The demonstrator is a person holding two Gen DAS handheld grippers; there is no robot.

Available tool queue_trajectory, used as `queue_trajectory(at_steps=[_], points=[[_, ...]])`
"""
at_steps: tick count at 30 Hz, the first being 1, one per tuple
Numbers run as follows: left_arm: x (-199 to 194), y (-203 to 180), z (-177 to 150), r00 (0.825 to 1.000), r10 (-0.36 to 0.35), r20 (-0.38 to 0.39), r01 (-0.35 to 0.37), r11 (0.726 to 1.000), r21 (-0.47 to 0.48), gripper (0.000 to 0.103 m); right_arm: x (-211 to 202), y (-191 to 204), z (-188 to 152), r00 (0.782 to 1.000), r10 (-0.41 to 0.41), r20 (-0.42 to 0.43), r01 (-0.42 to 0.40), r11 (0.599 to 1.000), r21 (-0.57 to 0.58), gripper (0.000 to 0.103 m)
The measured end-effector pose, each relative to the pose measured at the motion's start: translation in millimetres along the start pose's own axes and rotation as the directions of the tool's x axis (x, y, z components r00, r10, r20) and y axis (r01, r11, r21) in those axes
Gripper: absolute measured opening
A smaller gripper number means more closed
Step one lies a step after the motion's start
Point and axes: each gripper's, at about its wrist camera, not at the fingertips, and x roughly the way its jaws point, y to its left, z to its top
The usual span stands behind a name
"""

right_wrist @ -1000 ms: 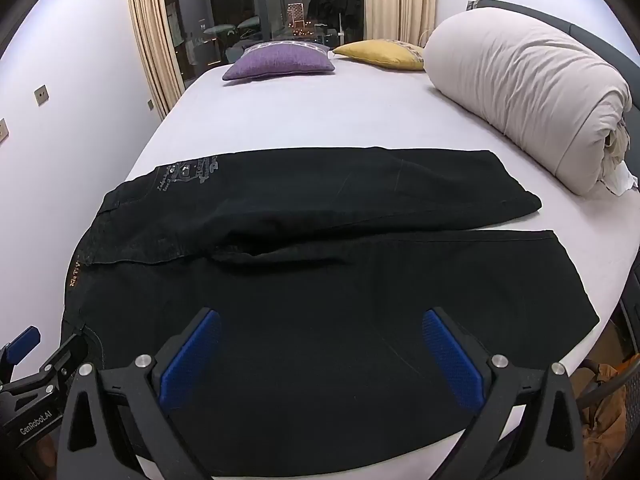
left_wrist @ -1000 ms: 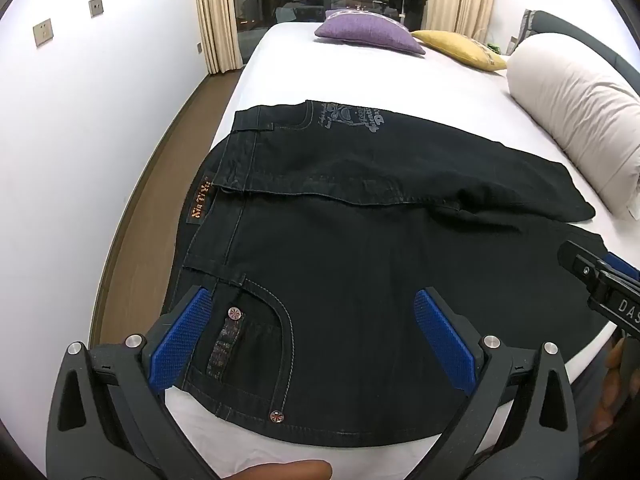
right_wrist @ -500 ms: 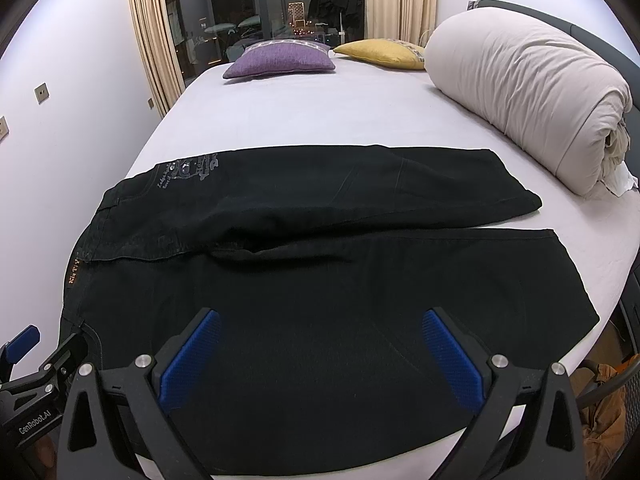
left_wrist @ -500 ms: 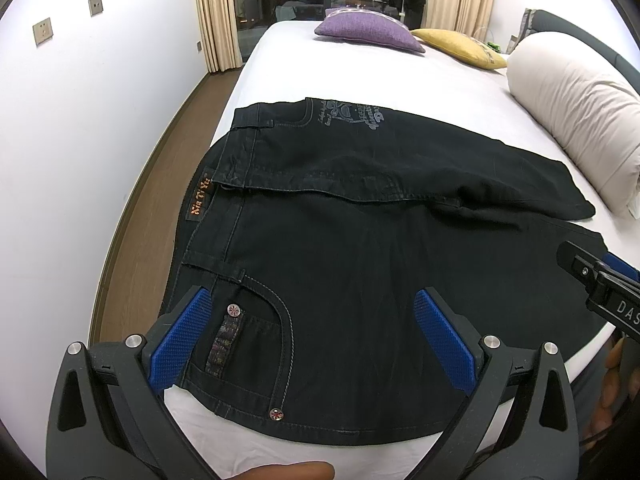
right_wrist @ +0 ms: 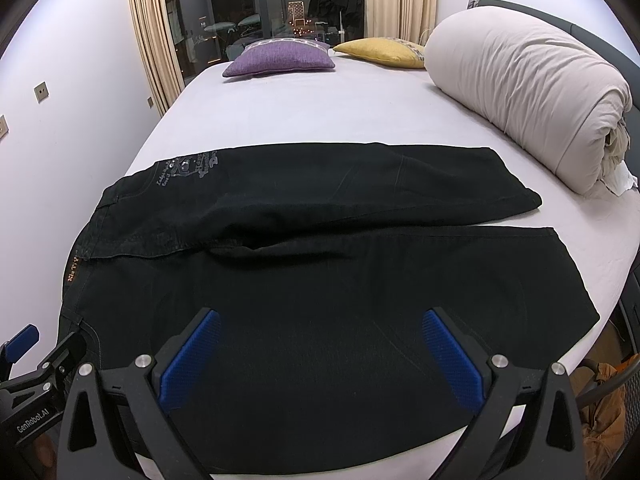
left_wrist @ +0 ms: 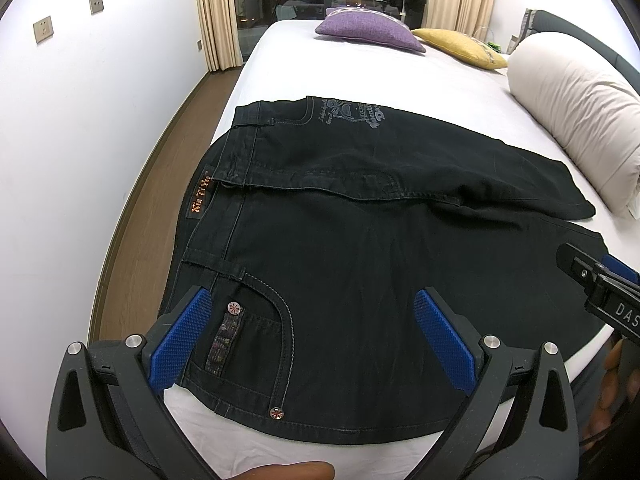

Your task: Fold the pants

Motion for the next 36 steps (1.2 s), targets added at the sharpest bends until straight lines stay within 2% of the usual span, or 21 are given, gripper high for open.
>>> queue_trajectory(at_steps=[36], points=[[2.9,-7.3,-5.8,1.0,0.006,-0.001,-0.006,1.0,0.016,0.103,3.2,3.8,-7.5,1.0,-0.001,-0.009,0.001,1.0,-0.007,0.103]])
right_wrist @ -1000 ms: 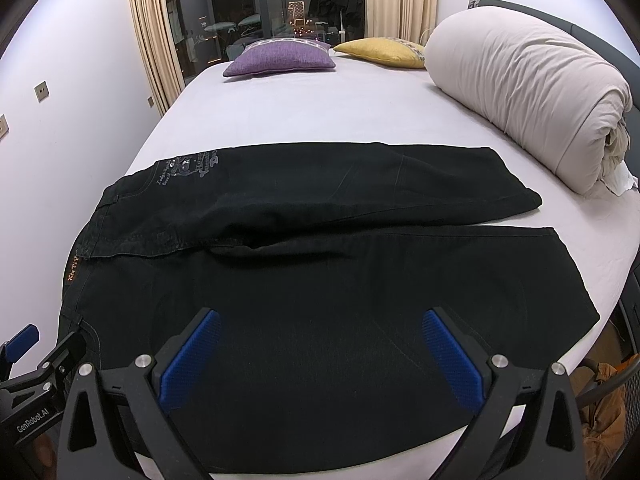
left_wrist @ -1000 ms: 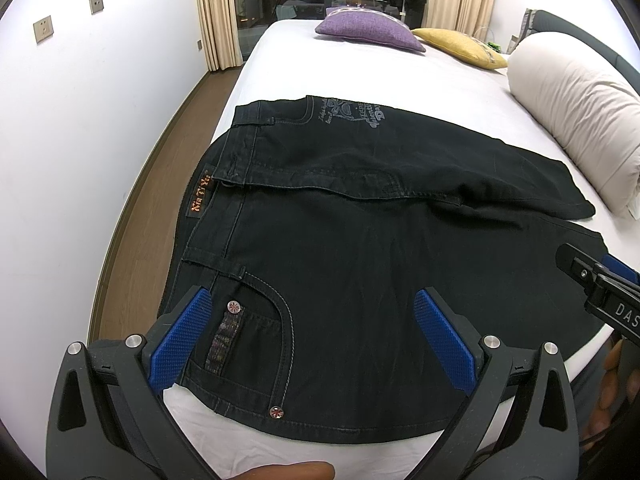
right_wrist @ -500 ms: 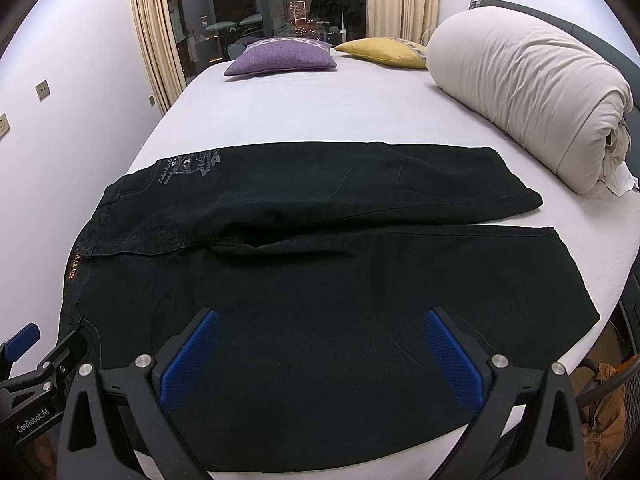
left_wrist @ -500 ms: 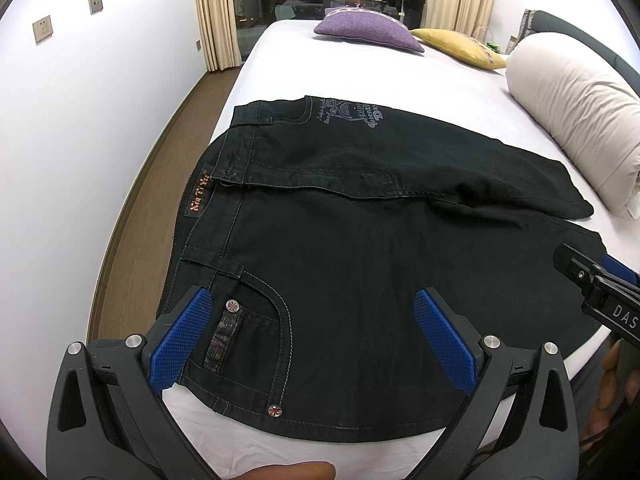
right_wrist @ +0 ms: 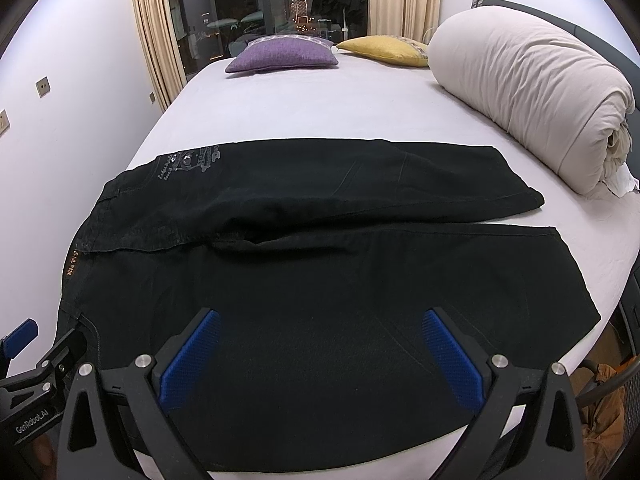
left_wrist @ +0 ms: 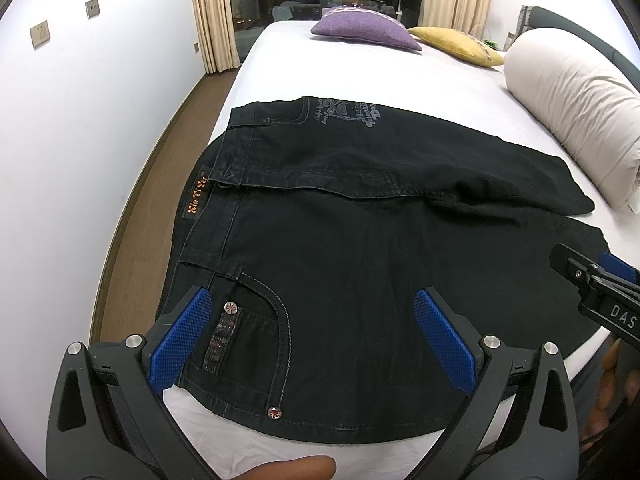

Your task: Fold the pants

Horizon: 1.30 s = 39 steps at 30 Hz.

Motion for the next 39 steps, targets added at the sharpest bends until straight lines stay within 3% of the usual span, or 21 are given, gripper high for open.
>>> queue_trajectory(at_steps=[14,18,21,24,25,28,31,35,39], points=[[17,8,10,0.998,-0.044,-0.04,0.044,0.999,-0.016,0.103,15,-1,4,1.0,0.006,-0.03,-0.006,1.0,-0.013,0.103],[28,15,26,0.993,-0.108,-0.045,0.107,0.994,-0.024,0.103,19,-4,5,0.998,0.057,-0.029,-0.058,0.998,-0.014,0.103],[39,21,50,0.986,-0.164,-0.038,0.164,0.986,-0.024,0.103,20,-8,10,0.993,0.119,-0.003,-0.119,0.992,-0.029,0.103],[57,27,84,0.957,-0.285,-0.059,0.285,0.958,-0.011,0.103,22,-14,18,0.979,0.199,0.03,-0.197,0.978,-0.065,0.103],[68,28,98,0.954,-0.286,-0.088,0.288,0.957,0.01,0.103,24,-16,22,0.974,0.223,0.036,-0.219,0.972,-0.086,0.102],[90,32,142,0.971,-0.227,-0.074,0.235,0.965,0.115,0.103,31,-25,32,0.958,0.285,0.036,-0.277,0.95,-0.147,0.09],[122,38,192,0.975,-0.21,-0.077,0.221,0.954,0.204,0.103,48,-36,43,0.94,0.342,-0.004,-0.336,0.92,-0.199,0.075],[179,51,253,0.963,-0.227,-0.147,0.258,0.935,0.245,0.103,65,-49,55,0.916,0.4,-0.041,-0.398,0.89,-0.224,0.069],[229,50,286,0.943,-0.224,-0.245,0.298,0.896,0.33,0.085,76,-58,59,0.89,0.45,-0.068,-0.453,0.863,-0.222,0.069]])
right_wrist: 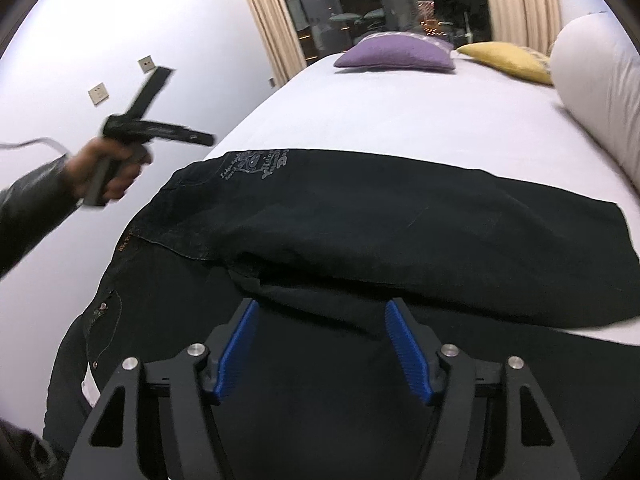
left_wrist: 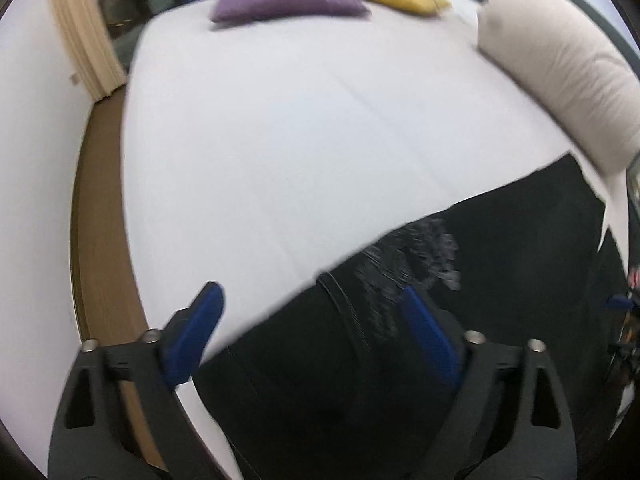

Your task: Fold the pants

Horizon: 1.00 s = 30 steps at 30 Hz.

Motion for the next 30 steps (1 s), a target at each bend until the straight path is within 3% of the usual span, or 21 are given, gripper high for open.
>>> queue_trajectory(at_steps=[3,8,9,15,18,22,26,30], points=[[27,12,17,0.995,-0.048,-0.085,0.053,0.997,0.051,0.073,9,-9,1,0.999,0.03,-0.024,-0.03,1.0,0.001,0.069],[55,14,24,0.982,-0.078,-0.174,0.101,0.987,0.123,0.064,29,-17,6,0.998,0.031,-0.063,-0.031,1.0,0.003,0.069],[60,15,23,0.977,-0.09,-0.193,0.115,0.986,0.119,0.054,31,-18,7,0.997,0.034,-0.066,-0.034,0.999,0.003,0.069],[67,17,29,0.969,-0.088,-0.23,0.121,0.984,0.133,0.024,42,-10,21,0.996,0.042,-0.081,-0.045,0.998,-0.046,0.064],[53,14,29,0.983,-0.037,-0.178,0.066,0.985,0.162,0.013,43,-8,35,0.997,0.036,-0.065,-0.041,0.997,-0.072,0.063],[19,13,17,1.0,-0.009,-0.024,0.013,0.988,0.152,0.011,47,-1,66,0.998,0.037,-0.047,-0.043,0.988,-0.147,0.061],[-23,-1,-7,0.991,0.041,0.125,-0.065,0.979,0.191,0.01,59,15,111,0.999,0.016,-0.041,-0.026,0.963,-0.267,0.06],[-54,-11,-37,0.973,0.062,0.221,-0.111,0.971,0.214,0.01,81,36,146,0.999,0.013,-0.044,-0.028,0.93,-0.367,0.057]])
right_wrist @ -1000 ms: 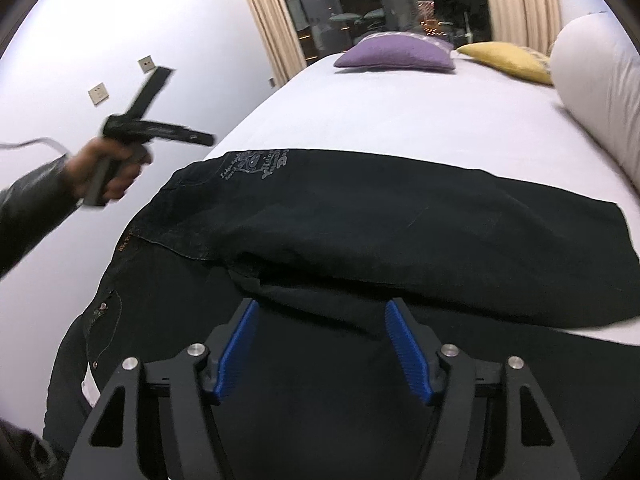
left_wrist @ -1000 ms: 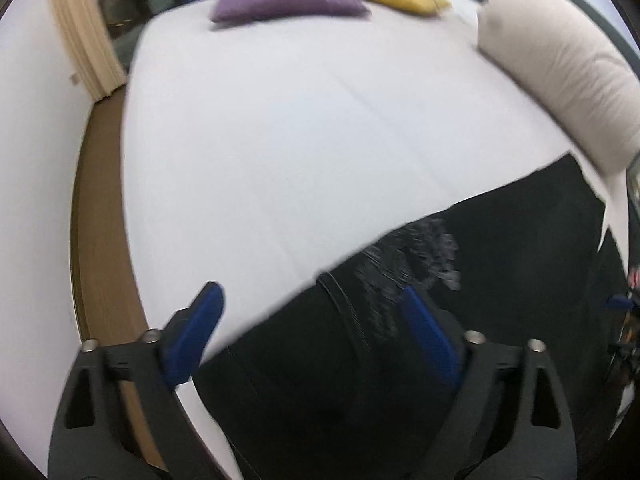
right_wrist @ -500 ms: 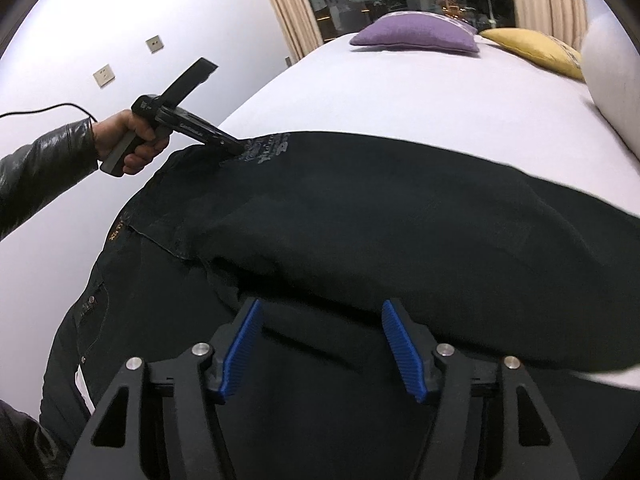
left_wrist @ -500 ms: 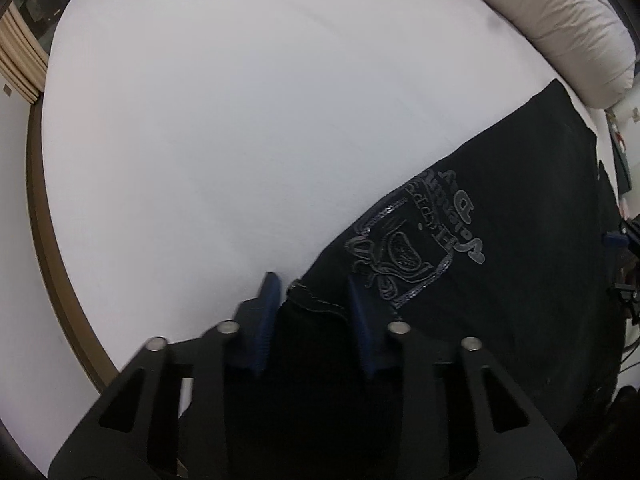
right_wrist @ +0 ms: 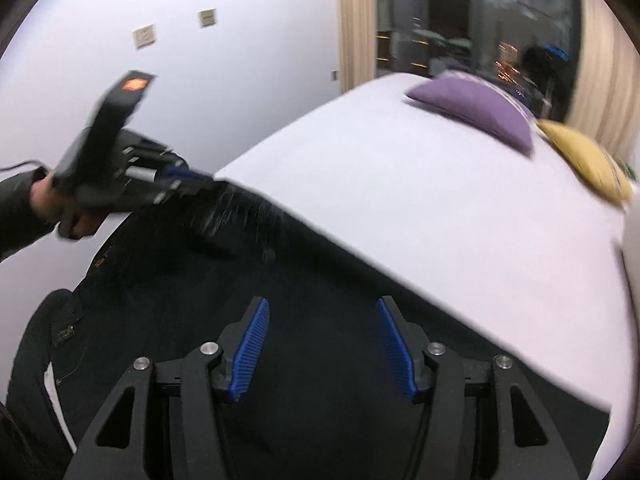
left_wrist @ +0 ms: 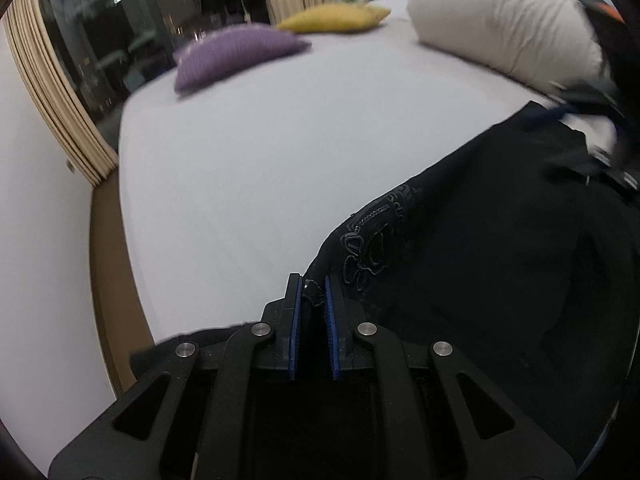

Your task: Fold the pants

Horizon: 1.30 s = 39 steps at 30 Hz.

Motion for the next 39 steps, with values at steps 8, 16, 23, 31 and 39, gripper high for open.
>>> queue_trajectory(at_steps=[8,16,23,31,39], points=[[-3,-3,-3,0.998,-0.006,0.064,0.008,0.999,-0.039,0.007,70,23,36,0.994,-0.021,-0.112,0.004,0.989,-0.145,0.042],[0,-26,0,0.997,-0.024,0.077,0.029,0.998,-0.06,0.007,80,23,27,0.988,-0.004,-0.156,-0.008,0.997,-0.077,0.006],[-17,-34,-14,0.995,-0.043,0.088,0.045,0.999,-0.018,0.007,44,63,8,0.994,-0.017,-0.105,-0.009,0.971,-0.241,0.003],[-37,-59,-34,0.993,-0.054,0.1,0.043,0.994,0.104,0.007,26,125,-25,0.983,-0.126,-0.135,0.023,0.808,-0.589,0.002],[-48,-113,-78,0.995,-0.091,0.03,0.078,0.955,0.288,0.007,9,182,-90,0.963,-0.246,-0.111,0.055,0.581,-0.812,0.002]])
